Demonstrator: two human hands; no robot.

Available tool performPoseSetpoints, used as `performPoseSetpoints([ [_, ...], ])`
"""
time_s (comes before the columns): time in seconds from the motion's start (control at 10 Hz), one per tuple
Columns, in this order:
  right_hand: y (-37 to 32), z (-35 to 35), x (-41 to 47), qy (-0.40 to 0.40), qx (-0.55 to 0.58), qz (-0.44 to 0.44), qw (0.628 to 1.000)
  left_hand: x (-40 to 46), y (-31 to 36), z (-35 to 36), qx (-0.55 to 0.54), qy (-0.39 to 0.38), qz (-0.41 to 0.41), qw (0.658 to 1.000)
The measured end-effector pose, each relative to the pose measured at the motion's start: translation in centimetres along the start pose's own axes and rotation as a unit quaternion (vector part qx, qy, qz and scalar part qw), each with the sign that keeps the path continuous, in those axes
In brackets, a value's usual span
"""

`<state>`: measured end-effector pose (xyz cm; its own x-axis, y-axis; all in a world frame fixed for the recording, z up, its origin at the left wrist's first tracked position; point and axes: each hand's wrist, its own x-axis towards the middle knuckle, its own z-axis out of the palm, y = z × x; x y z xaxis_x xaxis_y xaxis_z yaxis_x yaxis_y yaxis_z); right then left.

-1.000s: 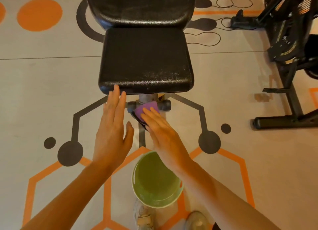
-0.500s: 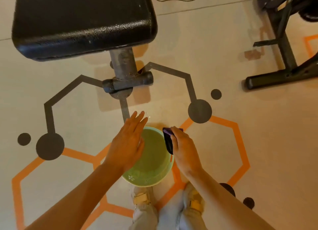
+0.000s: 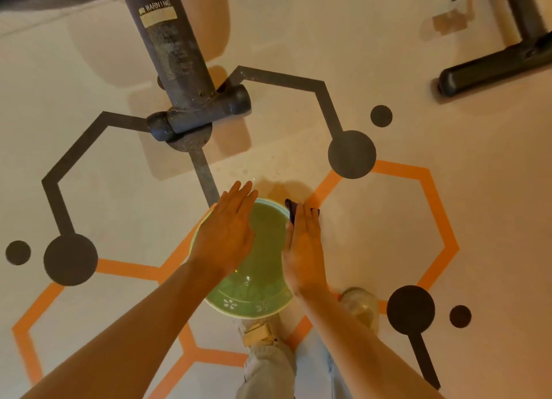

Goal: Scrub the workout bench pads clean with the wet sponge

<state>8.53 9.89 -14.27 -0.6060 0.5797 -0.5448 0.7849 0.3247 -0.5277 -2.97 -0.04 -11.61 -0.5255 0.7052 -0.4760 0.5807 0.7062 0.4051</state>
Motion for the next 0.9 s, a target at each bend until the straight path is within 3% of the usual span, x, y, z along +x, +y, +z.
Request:
performPoseSetpoints([
  [0.3, 0.3, -0.9, -0.8, -0.002, -0.051, -0.045, 0.998, 0.4, 0.3, 0.6, -0.01, -0.021, -0.014, 1.0],
  [0.4, 1.0, -1.3, -0.1, 0.001, -0.111, -0.053, 0.992, 0.4, 0.7, 0.3, -0.009, -0.027, -0.01, 1.0],
  [0.5, 1.2, -1.6, 1.4, 0.037, -0.257, -0.056, 0.964, 0.4, 1.2, -0.1, 0.003, -0.039, -0.013, 0.999],
  [0.6, 0.6, -2.2, 2.4, 0.036, -0.3, -0.062, 0.951, 0.5, 1.6, -0.6, 0.012, -0.044, -0.01, 0.999],
  [0.9, 1.0, -5.0, 0.6, 0.03, -0.209, -0.061, 0.975, -0.8, 4.4, -3.2, 0.04, -0.062, -0.04, 0.996],
])
